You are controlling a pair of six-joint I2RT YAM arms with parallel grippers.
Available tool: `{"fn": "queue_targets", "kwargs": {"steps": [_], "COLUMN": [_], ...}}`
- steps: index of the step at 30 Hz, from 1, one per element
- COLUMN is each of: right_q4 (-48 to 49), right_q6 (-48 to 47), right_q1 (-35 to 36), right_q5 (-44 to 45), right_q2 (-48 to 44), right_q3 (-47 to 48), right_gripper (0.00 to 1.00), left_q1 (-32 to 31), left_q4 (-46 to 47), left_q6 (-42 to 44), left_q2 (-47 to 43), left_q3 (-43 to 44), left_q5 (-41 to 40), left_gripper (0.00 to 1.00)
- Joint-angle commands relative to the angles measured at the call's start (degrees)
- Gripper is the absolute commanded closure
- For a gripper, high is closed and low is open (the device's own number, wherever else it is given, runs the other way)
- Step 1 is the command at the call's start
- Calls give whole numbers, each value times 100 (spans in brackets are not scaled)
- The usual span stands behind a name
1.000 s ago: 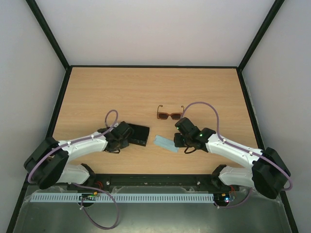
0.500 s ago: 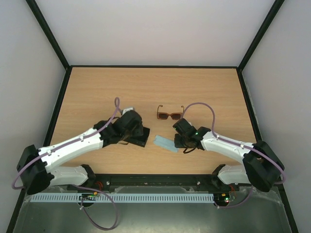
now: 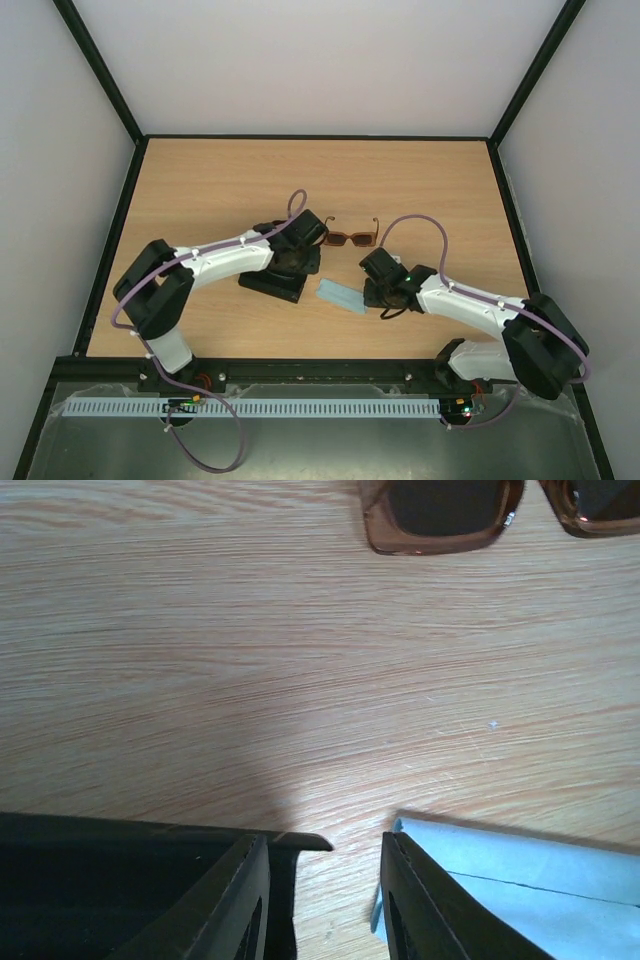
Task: Organize the sunglasses
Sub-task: Pick up the glasses cleaning cloth from the center of the board.
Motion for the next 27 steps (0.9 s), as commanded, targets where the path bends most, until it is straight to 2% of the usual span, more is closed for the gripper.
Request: {"fn": "queue_targets", "kwargs": {"steps": [1, 11, 27], "right_q4": [-175, 47, 162], "right_q6": [128, 106, -10], "right_q1": [-79, -94, -97], "right_q5": [83, -95, -180], "right_q2": [-88, 51, 401], "right_q3": [-154, -172, -14], "right_gripper": [70, 71, 71], "left_q1": [-65, -232, -396], "left_q4": [155, 16, 77], "left_q6": [239, 450, 583], "left_q2": [106, 677, 995], "left_q3": [247, 640, 624], "left_q5": [276, 354, 661], "left_gripper": [66, 70, 73]}}
